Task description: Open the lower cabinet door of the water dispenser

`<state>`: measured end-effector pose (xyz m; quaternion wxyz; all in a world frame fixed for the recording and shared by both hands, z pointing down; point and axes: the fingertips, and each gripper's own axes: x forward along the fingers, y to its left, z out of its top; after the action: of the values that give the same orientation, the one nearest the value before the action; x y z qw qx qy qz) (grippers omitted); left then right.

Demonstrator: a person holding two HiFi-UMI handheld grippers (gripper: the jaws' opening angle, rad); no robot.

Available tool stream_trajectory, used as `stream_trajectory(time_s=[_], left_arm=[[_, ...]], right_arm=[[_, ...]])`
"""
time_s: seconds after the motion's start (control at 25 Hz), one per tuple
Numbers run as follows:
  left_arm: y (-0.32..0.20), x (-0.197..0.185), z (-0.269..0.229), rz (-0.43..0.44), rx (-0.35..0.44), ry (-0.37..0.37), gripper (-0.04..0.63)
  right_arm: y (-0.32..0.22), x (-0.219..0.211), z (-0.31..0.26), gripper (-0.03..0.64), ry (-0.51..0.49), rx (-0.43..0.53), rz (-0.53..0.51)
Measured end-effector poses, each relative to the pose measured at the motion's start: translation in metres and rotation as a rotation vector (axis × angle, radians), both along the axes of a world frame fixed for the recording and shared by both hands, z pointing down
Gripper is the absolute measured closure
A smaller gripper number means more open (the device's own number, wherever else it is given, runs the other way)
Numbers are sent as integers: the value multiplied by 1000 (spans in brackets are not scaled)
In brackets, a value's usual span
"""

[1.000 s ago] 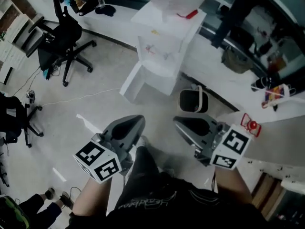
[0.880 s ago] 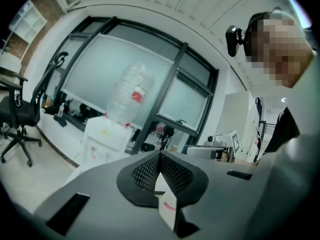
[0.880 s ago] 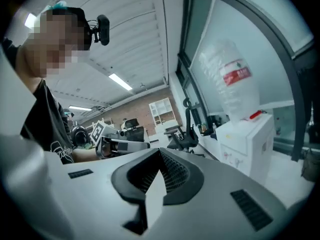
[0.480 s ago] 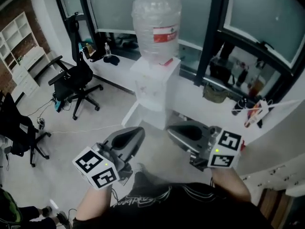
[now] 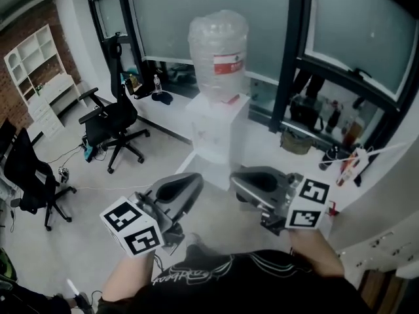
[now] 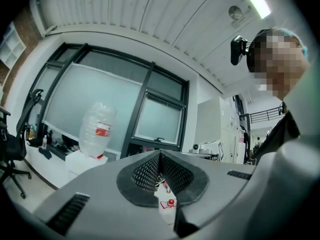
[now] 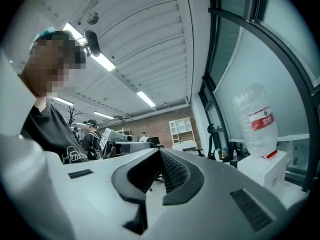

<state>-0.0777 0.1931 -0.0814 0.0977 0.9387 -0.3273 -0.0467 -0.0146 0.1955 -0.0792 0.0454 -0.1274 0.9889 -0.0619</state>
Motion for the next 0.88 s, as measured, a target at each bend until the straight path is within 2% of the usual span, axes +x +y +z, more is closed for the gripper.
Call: stream_trajectory(time_s=[0.2,0.88], left_arm=[[0,7,-2,0,7,8,595],[-4,15,2,16,-4,28,595]], right_arm=[[4,7,-6,604,-27,1,-12],[11,13,-2,604,-2,3,26]])
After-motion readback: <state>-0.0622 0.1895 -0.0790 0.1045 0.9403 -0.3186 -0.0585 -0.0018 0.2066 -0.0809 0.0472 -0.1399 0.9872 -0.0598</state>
